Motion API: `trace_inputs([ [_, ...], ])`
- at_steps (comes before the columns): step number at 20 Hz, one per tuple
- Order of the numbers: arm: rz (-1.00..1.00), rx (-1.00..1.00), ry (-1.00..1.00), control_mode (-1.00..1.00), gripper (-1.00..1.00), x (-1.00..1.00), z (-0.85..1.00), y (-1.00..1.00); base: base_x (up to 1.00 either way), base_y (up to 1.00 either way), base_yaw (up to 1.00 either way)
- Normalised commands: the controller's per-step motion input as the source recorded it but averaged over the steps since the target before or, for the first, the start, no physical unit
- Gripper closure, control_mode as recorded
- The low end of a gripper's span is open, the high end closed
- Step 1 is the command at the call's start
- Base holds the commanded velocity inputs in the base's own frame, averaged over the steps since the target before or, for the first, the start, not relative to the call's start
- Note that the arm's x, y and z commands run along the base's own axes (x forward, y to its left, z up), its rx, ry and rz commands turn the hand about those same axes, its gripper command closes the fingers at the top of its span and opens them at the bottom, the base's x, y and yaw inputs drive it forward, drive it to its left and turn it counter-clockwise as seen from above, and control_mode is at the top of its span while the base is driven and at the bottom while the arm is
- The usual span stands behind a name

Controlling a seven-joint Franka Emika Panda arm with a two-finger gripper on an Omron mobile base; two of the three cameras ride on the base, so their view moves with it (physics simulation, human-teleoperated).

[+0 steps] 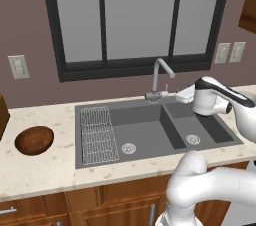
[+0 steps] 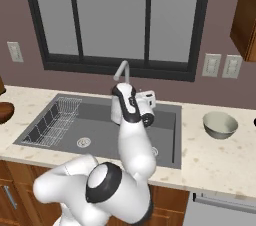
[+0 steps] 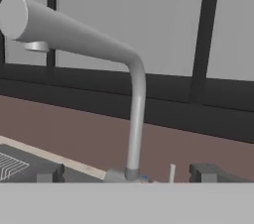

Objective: Rinse each bowl for a few seconds and place them down in the sink or on the counter.

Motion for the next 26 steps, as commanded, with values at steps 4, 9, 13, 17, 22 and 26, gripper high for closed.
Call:
trace_inputs([
  [4,0.01,0.00,-0.02,-1.00,-1.00,0.34,-0.21,0.00,0.00,0.00,0.00],
  [9,0.00,0.00,-0.03,-1.00,-1.00,0.35,-0.11,0.00,0.00,0.00,0.00],
  [13,0.00,0.00,-0.03,-1.00,-1.00,0.40,-0.05,-0.02,0.00,0.00,0.00],
  [17,0.00,0.00,0.00,-1.00,-1.00,0.43,-0.07,-0.07,0.00,0.00,0.00],
  [22,0.00,0.00,0.00,-1.00,-1.00,0.39,-0.10,-0.12,0.00,0.00,0.00],
  [26,0.00,0.00,0.01,-1.00,-1.00,0.40,-0.12,-0.14,0.00,0.00,0.00],
])
